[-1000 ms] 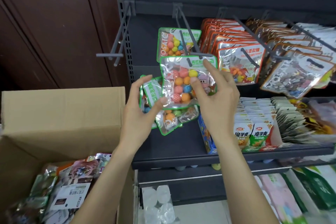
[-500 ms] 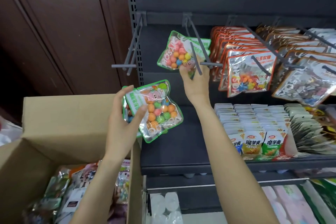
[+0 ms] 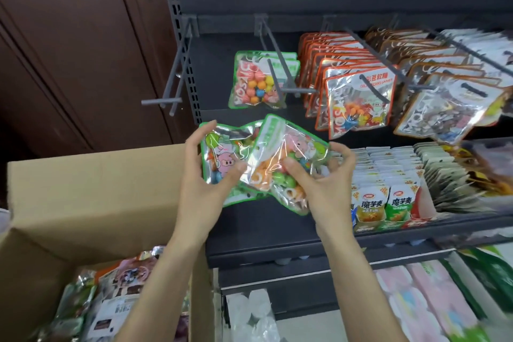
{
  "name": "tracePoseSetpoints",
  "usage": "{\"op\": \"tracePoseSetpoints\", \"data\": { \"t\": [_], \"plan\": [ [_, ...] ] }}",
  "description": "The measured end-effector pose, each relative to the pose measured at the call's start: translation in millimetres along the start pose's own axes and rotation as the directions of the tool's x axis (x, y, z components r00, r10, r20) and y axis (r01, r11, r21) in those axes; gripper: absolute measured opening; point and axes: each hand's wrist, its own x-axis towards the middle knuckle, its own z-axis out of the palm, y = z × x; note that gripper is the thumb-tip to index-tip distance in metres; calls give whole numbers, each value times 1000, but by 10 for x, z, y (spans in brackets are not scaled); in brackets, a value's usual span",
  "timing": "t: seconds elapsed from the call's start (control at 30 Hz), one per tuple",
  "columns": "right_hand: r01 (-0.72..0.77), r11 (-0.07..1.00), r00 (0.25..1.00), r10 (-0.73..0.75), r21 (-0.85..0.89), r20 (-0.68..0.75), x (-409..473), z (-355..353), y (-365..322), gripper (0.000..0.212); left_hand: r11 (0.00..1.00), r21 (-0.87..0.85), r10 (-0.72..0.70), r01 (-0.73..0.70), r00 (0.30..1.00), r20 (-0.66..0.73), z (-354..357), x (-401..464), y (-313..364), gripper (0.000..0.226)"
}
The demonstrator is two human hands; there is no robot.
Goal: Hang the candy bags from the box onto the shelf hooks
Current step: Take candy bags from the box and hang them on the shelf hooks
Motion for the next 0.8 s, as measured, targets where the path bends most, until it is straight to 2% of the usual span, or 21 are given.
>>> {"op": "tracePoseSetpoints", "data": {
  "t": [0.07, 0.13, 0.2, 0.27, 0.37, 0.47, 0.53, 0.63, 0.8],
  "plan": [
    [-1, 991, 996, 13, 131, -90, -15, -62, -13, 81, 1000, 18, 19, -19, 1000, -4, 37, -29, 11, 57],
    [35, 992, 990, -18, 122, -139, -43, -105, -35, 87, 995, 83, 54, -53, 998, -15, 74, -55, 18, 50],
    [104, 989, 976, -81, 107, -201, -85, -104, -90, 81, 985, 154, 83, -82, 997, -5, 99, -76, 46, 40],
    [160, 967, 957, -103, 196, -272, -119, -71, -146, 73, 982, 168, 77, -83, 996, 40, 137, -85, 94, 33],
    [195, 939, 944, -102, 283, -313, -157, 40, -202, 62, 993, 106, 41, -54, 992, 121, 264, -125, 197, 44],
    [177, 944, 954, -96, 277, -284, -155, 143, -189, 60, 982, 151, 106, -116, 992, 75, 373, -110, 195, 46],
    [178, 957, 957, -114, 228, -267, -123, 137, -177, 59, 968, 191, 162, -161, 987, 9, 370, -53, 185, 51],
    [203, 978, 948, -208, -46, -239, -28, 38, -124, 57, 959, 202, 205, -199, 979, -6, 326, 39, 200, 53],
    [323, 890, 935, -352, -321, -36, 50, -52, -92, 71, 946, 224, 241, -237, 971, 10, 295, 80, 204, 44]
  ]
}}
